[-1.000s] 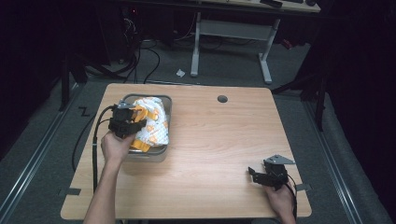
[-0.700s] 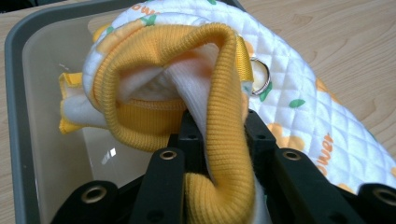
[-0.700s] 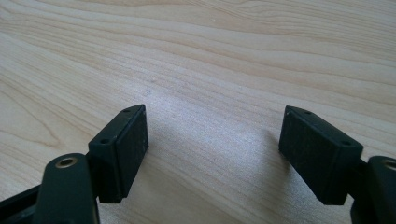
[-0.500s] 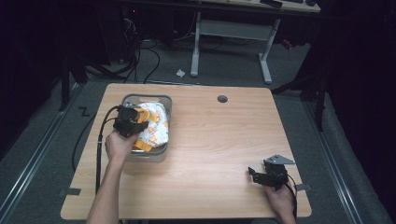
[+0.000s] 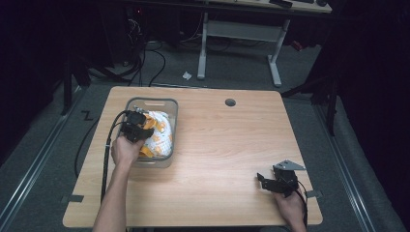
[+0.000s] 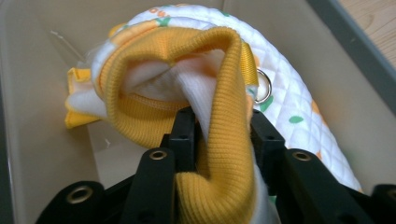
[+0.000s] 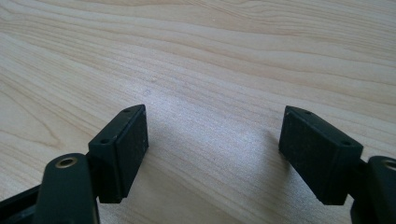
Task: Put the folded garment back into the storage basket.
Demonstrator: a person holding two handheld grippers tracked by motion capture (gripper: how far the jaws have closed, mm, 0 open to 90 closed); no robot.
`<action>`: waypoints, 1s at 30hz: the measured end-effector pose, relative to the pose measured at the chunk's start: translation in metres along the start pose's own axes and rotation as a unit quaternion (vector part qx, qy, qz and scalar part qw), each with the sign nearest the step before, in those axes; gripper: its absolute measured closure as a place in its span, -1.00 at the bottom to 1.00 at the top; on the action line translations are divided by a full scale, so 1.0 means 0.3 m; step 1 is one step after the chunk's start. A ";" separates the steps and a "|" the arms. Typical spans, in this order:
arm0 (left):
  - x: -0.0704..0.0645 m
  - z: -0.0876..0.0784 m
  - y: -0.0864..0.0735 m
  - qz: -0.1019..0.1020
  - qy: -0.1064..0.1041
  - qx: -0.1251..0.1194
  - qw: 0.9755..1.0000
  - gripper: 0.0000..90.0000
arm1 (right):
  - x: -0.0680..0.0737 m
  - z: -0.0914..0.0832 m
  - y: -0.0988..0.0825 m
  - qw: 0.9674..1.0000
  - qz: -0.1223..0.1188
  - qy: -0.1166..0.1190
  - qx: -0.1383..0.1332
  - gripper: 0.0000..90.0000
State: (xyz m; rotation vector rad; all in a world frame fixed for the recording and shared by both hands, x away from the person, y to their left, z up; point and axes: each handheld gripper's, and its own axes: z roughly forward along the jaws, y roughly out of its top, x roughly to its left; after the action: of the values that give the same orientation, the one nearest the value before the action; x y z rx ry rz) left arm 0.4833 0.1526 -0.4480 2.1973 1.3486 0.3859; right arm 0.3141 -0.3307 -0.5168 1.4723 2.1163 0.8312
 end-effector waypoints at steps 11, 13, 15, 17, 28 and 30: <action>0.032 -0.047 -0.001 -0.053 0.016 -0.029 0.998 -0.04 | 0.000 0.000 0.000 1.000 0.000 0.000 0.000 -0.46; 0.017 -0.060 0.000 -0.043 0.017 -0.034 0.998 -0.05 | 0.000 0.000 0.000 1.000 0.000 0.000 0.000 -0.46; 0.002 -0.076 0.000 -0.036 0.013 -0.044 0.998 -0.05 | 0.000 0.000 0.000 1.000 0.000 0.000 0.000 -0.46; -0.013 -0.091 0.000 -0.033 0.008 -0.054 0.998 -0.05 | 0.000 0.000 0.000 1.000 0.000 0.000 0.000 -0.46; -0.087 -0.170 -0.025 -0.022 -0.011 -0.097 0.995 -0.05 | -0.001 0.000 0.000 1.000 -0.003 0.000 -0.001 -0.46; -0.101 -0.181 -0.032 -0.021 -0.016 -0.104 0.994 -0.06 | -0.001 0.000 0.000 1.000 -0.003 0.000 -0.001 -0.46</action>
State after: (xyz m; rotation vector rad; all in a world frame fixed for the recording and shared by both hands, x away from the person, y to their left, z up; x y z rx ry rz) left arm 0.4352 0.1447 -0.4080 1.9932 1.2753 0.4514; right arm 0.3143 -0.3310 -0.5169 1.4645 2.1184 0.8304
